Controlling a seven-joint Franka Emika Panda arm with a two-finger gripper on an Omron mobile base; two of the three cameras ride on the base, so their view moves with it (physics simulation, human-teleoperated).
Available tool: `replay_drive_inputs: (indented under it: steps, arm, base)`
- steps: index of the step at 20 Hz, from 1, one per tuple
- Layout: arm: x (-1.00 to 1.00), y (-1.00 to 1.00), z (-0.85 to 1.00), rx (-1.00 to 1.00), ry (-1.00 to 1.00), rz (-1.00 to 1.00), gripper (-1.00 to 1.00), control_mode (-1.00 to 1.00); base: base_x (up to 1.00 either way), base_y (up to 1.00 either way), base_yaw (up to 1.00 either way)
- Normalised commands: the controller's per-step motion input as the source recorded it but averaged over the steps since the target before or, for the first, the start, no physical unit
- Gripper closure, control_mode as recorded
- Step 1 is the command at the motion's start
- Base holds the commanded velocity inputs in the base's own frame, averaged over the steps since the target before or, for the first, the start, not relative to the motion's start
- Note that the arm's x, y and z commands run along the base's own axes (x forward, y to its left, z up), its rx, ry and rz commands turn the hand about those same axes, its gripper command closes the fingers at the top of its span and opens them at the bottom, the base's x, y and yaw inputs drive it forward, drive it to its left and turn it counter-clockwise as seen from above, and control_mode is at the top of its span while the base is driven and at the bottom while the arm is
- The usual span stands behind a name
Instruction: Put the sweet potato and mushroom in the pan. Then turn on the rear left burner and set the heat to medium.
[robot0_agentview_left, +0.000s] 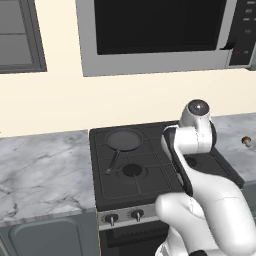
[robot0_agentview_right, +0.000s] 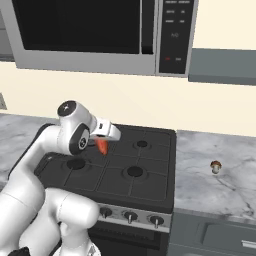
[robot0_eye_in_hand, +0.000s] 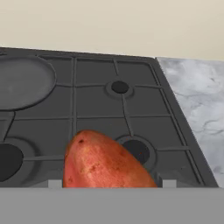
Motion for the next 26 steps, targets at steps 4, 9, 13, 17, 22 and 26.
replay_drive_inputs:
  steps: [4, 9, 13, 17, 22, 26]
  arm:
    - [0.21, 0.32, -0.14, 0.18, 0.21, 0.13, 1.00, -1.00]
    - [0.00, 0.05, -0.02, 0.21, 0.15, 0.17, 1.00, -1.00]
    - [0.22, 0.00, -0.22, 0.01, 0.07, 0.01, 1.00, -1.00]
    - [0.59, 0.06, -0.23, 0.00, 0.10, 0.00, 1.00, -1.00]
    - [0.58, 0.18, -0.27, 0.00, 0.04, 0.00, 1.00, -1.00]
    - [0.36, 0.34, -0.16, 0.00, 0.04, 0.00, 1.00, -1.00]
  base:
    - [0.00, 0.00, 0.00]
    - [0.00, 0.00, 0.00]
    - [0.00, 0.00, 0.00]
    - [0.00, 0.00, 0.00]
    - [0.00, 0.00, 0.00]
    - [0.00, 0.00, 0.00]
